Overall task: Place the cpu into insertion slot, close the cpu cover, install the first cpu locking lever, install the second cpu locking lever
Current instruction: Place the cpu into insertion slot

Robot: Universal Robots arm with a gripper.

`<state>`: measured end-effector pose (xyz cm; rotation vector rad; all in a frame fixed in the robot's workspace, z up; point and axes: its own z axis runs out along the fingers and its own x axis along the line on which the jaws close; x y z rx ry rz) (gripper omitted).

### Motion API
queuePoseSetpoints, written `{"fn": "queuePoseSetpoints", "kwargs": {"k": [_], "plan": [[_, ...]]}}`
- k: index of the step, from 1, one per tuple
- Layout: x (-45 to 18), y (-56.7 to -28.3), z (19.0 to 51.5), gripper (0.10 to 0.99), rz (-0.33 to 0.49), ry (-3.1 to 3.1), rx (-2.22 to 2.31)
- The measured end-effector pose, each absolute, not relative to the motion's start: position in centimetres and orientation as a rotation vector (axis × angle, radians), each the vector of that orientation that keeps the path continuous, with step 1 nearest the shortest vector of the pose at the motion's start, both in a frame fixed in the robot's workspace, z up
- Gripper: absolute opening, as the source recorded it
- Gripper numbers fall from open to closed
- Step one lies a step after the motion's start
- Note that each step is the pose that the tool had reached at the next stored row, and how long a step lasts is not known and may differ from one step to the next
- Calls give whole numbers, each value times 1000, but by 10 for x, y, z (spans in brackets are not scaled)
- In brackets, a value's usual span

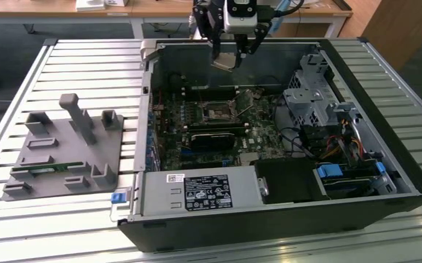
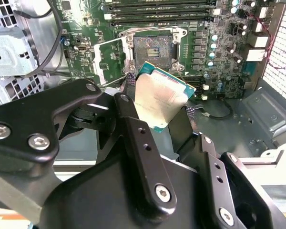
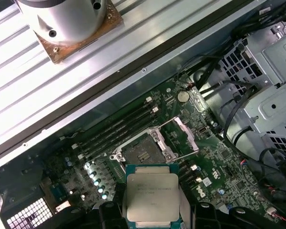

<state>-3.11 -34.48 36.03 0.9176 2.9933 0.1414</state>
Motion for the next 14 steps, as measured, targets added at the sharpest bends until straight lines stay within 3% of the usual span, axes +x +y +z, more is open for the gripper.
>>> {"fn": "queuePoseSetpoints", "kwargs": {"k": [14], "plan": [[-31, -345, 360, 529, 138, 2922, 1107]]}}
